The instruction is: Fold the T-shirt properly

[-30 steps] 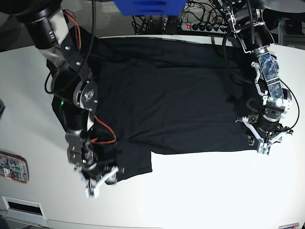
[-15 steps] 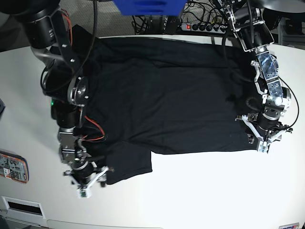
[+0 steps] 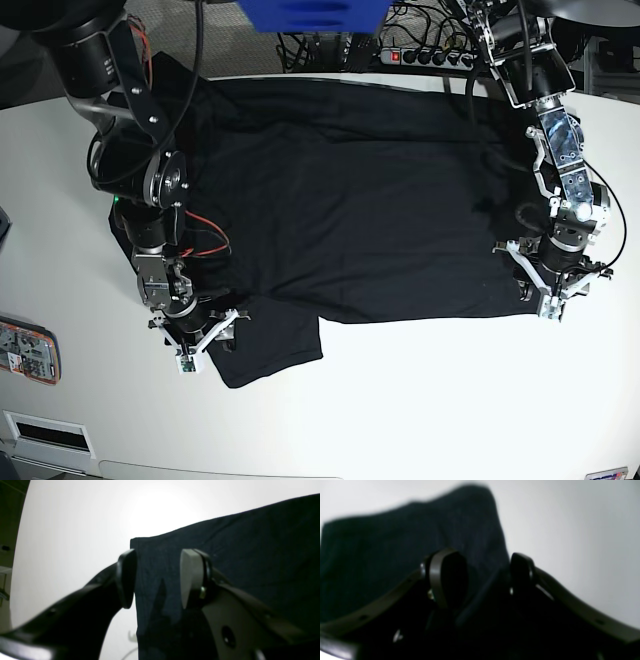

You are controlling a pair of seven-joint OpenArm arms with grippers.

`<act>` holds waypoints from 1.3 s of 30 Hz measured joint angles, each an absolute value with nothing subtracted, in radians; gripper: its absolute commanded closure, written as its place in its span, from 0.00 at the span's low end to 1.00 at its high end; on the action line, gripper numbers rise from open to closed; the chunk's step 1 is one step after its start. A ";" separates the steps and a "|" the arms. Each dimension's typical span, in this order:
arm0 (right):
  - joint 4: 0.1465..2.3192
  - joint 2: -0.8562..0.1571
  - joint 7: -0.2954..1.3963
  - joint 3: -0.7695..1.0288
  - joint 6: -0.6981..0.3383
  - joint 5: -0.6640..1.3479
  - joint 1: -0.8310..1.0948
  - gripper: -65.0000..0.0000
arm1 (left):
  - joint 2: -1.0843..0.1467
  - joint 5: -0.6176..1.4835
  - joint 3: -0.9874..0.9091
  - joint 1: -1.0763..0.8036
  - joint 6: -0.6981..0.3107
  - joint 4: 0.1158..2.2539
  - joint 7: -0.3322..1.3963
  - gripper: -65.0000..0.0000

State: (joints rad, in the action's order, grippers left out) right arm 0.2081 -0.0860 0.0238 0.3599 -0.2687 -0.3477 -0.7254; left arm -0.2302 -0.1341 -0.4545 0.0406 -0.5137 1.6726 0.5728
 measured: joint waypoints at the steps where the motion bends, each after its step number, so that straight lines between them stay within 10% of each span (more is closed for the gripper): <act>1: 0.208 -0.086 0.038 0.360 -0.268 -0.348 -0.727 0.48 | -0.230 -0.134 -0.455 0.041 -0.514 1.673 0.573 0.57; 6: 0.208 -0.085 0.063 0.360 -0.268 -0.348 -0.735 0.53 | -0.231 -0.134 -0.455 0.041 -0.514 1.673 0.573 0.57; 13: 0.208 -0.085 0.067 0.360 -0.268 -0.347 -0.734 1.00 | -0.230 -0.137 -0.455 0.012 -0.517 1.673 0.570 0.57; 39: 0.216 -0.080 0.068 0.358 -0.273 -0.347 -0.731 1.00 | -0.384 -0.136 -0.455 0.466 -0.514 0.936 0.403 0.57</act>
